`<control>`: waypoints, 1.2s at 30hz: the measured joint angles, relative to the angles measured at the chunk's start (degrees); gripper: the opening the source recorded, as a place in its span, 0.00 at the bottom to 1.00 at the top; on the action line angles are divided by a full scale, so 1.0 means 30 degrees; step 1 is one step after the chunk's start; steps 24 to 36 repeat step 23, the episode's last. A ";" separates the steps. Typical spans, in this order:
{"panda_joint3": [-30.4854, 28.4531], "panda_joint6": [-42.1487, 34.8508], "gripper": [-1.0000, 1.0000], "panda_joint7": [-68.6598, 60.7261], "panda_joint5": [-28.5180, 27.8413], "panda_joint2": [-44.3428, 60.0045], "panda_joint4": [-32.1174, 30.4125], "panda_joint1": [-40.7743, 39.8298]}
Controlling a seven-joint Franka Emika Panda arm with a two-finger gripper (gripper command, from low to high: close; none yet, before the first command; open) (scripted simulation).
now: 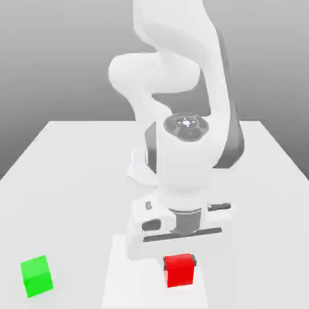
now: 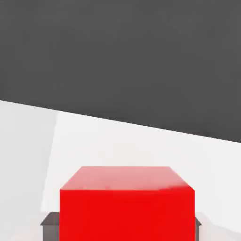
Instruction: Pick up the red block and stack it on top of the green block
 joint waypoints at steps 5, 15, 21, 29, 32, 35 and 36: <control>-0.2558 -0.1322 0.00 0.1419 0.0837 -0.0232 0.1039 -0.2342; -0.4527 -0.0022 1.00 0.1954 0.3439 0.3014 0.2808 -0.5762; -0.4781 -0.0561 1.00 0.2221 0.3134 0.2468 0.2815 -0.5670; -0.5117 -0.1677 1.00 0.2737 0.2422 0.1238 0.2746 -0.5469; -0.5117 -0.1677 1.00 0.2737 0.2422 0.1238 0.2746 -0.5469; -0.5117 -0.1677 1.00 0.2737 0.2422 0.1238 0.2746 -0.5469; -0.5117 -0.1677 1.00 0.2737 0.2422 0.1238 0.2746 -0.5469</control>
